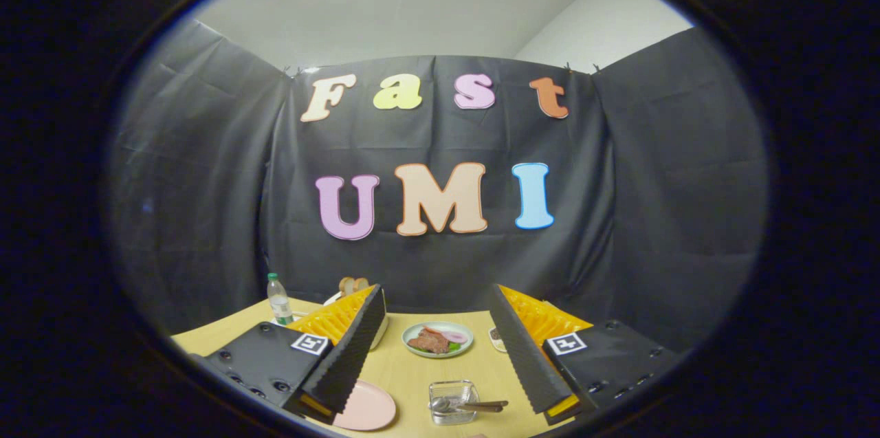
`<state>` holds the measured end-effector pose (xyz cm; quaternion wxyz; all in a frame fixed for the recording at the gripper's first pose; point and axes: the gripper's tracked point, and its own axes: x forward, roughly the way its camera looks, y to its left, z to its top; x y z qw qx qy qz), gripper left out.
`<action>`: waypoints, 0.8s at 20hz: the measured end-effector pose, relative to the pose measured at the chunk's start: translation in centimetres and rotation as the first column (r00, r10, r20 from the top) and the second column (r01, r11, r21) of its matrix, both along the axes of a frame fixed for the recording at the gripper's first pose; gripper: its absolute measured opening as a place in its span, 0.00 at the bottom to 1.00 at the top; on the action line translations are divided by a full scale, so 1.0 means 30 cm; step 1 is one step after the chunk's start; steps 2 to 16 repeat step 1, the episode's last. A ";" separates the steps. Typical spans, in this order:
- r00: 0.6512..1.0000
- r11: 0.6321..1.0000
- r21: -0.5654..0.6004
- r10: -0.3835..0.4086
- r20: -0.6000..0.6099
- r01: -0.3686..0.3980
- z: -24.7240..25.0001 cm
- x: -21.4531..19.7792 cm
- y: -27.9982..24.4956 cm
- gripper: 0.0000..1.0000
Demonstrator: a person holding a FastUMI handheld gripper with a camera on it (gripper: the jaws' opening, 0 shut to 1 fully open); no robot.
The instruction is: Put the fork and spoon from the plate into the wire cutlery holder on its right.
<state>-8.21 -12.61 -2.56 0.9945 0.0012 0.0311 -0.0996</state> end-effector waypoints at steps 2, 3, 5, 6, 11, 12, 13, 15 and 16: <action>1.000 1.000 -0.002 -0.001 0.008 0.001 0.008 0.001 -0.007 0.98; 1.000 1.000 -0.002 -0.001 0.008 0.001 0.008 0.001 -0.007 0.98; 1.000 1.000 -0.002 -0.001 0.008 0.001 0.008 0.001 -0.007 0.98; 1.000 1.000 -0.002 -0.001 0.008 0.001 0.008 0.001 -0.007 0.98; 1.000 1.000 -0.002 -0.001 0.008 0.001 0.008 0.001 -0.007 0.98; 1.000 1.000 -0.002 -0.001 0.008 0.001 0.008 0.001 -0.007 0.98; 1.000 1.000 -0.002 -0.001 0.008 0.001 0.008 0.001 -0.007 0.98; 1.000 1.000 -0.002 -0.001 0.008 0.001 0.008 0.001 -0.007 0.98; 1.000 1.000 -0.002 -0.001 0.008 0.001 0.008 0.001 -0.007 0.98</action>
